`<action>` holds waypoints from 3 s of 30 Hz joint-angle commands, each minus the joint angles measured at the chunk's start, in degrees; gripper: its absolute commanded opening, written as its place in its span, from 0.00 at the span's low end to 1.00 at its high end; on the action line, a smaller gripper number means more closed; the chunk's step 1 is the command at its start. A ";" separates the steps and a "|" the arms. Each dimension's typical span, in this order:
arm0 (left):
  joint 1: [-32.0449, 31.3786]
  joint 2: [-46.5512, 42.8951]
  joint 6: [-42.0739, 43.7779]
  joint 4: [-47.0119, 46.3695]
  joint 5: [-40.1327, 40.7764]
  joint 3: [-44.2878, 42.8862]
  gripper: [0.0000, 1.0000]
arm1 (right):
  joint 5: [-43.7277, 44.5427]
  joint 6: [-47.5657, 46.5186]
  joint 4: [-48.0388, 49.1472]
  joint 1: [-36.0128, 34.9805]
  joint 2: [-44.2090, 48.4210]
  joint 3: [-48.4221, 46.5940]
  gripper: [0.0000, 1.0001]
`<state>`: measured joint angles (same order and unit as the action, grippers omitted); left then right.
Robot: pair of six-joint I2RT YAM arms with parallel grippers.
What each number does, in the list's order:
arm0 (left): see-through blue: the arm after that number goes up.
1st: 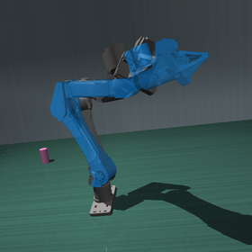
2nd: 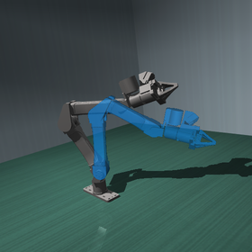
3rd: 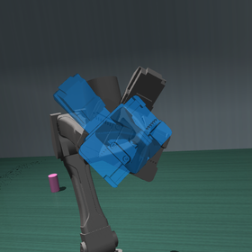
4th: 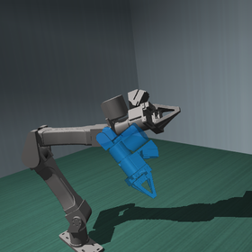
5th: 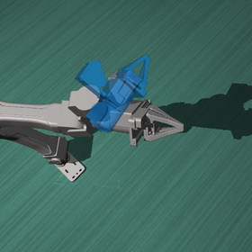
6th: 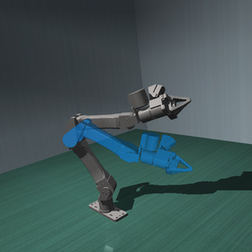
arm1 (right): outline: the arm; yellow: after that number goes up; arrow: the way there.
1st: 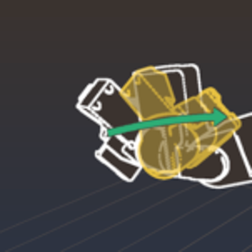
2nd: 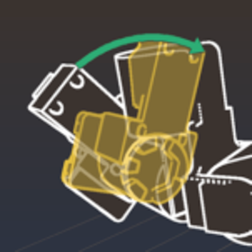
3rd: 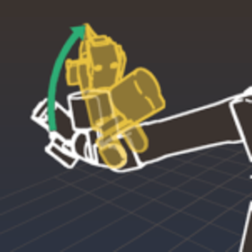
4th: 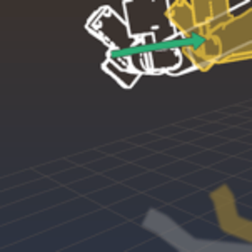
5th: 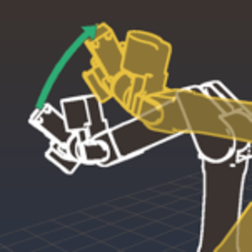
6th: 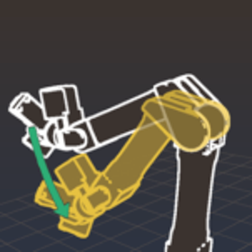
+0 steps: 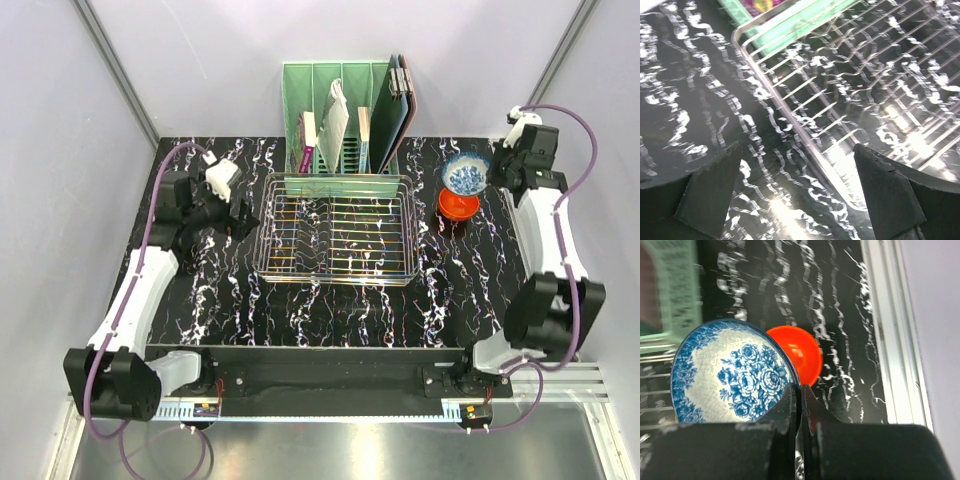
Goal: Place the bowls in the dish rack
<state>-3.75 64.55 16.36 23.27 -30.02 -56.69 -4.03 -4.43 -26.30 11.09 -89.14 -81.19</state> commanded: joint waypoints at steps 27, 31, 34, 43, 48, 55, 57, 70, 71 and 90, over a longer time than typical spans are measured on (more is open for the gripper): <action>-20.59 16.30 -4.41 4.68 7.77 -22.85 0.99 | 2.10 -7.44 -6.04 -38.07 2.84 -5.46 0.00; -22.53 18.50 -4.23 4.77 9.36 -23.64 0.99 | 2.19 -7.26 -6.48 -40.18 0.73 -7.93 0.00; -23.32 19.91 -4.32 4.94 9.63 -24.43 0.99 | 2.19 -7.35 -6.57 -41.50 -0.06 -8.99 0.00; -24.37 23.24 -5.81 6.00 8.05 -28.21 0.99 | 3.24 -7.00 -6.74 -45.45 -1.38 -9.43 0.00; -25.60 25.53 -6.25 6.97 8.22 -30.33 0.99 | 3.51 -6.12 -6.65 -46.69 -1.91 -10.74 0.00; -26.05 26.85 -5.73 7.06 9.45 -29.27 0.99 | 3.24 -5.59 -6.65 -46.95 -0.60 -10.48 0.00; -25.96 27.29 -5.81 7.05 9.28 -29.10 0.95 | 3.24 -5.51 -6.65 -46.95 -0.07 -10.31 0.00; -26.05 29.84 -6.08 6.97 7.70 -30.41 0.68 | 1.57 -4.28 -6.65 -47.13 1.08 -11.10 0.00; -25.96 30.10 -6.08 7.05 7.44 -30.50 0.63 | 1.48 -4.19 -6.65 -47.13 0.99 -11.10 0.00; -25.96 30.63 -6.43 7.93 6.29 -31.20 0.00 | 1.48 -2.78 -6.57 -47.92 -0.94 -13.38 0.00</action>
<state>-30.02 95.00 8.12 30.52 -23.57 -85.71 -0.99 -7.97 -36.56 -35.77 -91.59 -89.52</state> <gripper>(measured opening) 0.089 0.022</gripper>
